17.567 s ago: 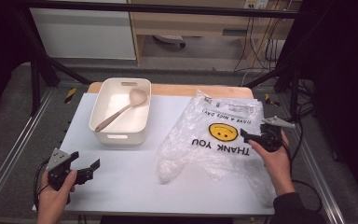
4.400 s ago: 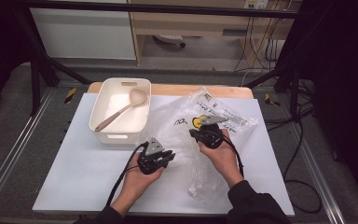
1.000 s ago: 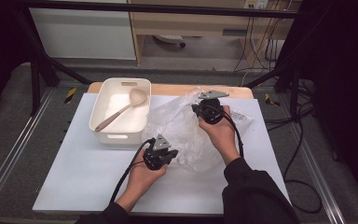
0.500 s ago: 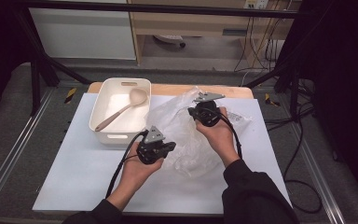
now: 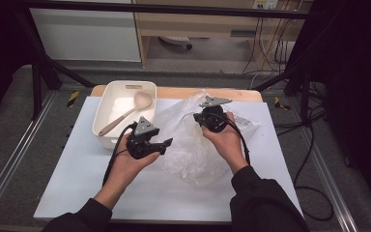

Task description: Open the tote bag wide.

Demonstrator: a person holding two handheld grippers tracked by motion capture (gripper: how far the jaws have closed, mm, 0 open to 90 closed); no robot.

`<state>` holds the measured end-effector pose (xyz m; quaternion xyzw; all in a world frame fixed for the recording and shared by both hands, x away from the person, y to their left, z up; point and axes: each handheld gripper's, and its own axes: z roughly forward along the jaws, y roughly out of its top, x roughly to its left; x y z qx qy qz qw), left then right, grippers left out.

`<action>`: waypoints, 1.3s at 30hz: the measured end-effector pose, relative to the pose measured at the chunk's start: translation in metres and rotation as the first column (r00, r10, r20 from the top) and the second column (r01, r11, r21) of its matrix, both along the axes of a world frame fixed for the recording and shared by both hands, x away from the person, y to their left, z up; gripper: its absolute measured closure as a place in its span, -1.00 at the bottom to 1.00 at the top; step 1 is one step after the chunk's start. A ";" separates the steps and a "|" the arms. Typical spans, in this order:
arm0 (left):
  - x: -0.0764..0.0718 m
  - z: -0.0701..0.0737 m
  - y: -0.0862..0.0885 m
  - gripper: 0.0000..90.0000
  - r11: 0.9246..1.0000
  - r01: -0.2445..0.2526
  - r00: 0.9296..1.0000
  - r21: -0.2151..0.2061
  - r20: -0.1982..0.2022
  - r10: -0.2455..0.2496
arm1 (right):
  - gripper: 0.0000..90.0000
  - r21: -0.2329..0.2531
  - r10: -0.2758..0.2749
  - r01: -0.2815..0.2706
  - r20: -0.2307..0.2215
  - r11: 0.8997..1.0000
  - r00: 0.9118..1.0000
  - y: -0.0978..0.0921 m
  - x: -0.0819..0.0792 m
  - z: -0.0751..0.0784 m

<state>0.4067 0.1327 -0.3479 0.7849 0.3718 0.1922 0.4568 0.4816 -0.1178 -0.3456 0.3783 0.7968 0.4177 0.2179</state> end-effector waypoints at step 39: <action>0.032 0.042 0.082 -0.86 0.993 -0.113 0.992 -0.037 0.044 0.114 | 1.00 0.018 0.015 -0.015 0.011 1.000 1.000 -0.004 -0.007 -0.002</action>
